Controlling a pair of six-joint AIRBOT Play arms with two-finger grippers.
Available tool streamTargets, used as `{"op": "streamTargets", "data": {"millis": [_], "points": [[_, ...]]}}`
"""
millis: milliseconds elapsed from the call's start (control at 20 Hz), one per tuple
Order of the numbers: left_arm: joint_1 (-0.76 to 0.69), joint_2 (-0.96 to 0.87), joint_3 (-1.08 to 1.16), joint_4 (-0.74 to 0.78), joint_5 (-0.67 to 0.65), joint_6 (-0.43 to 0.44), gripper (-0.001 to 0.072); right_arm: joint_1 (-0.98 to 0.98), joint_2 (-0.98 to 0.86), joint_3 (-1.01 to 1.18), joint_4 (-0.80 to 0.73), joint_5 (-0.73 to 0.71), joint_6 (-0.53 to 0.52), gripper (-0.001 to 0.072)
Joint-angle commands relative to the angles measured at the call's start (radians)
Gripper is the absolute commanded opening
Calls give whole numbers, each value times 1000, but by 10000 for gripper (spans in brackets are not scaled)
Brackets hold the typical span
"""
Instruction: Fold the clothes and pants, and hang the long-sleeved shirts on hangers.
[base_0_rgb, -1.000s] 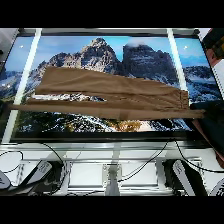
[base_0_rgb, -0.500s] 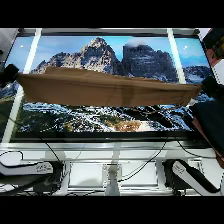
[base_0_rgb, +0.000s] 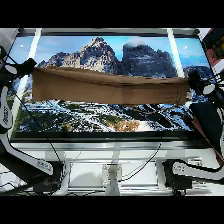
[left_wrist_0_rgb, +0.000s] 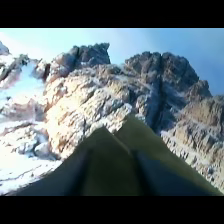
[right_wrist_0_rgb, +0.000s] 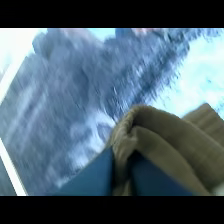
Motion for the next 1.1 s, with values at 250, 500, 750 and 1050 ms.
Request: {"op": "streamTargets", "data": {"millis": [250,500,750,1050], "points": [[60,87,37,91,-202,57,705,14,13,70,-15,-13,0,708],[214,87,35,96,-701,58,699,14,41,72,-43,61,0,692],[303,5,34,-55,-861,58,703,14,41,72,-66,112,0,692],[237,-74,4,-108,-740,58,703,14,41,72,-64,112,1,692]]}}
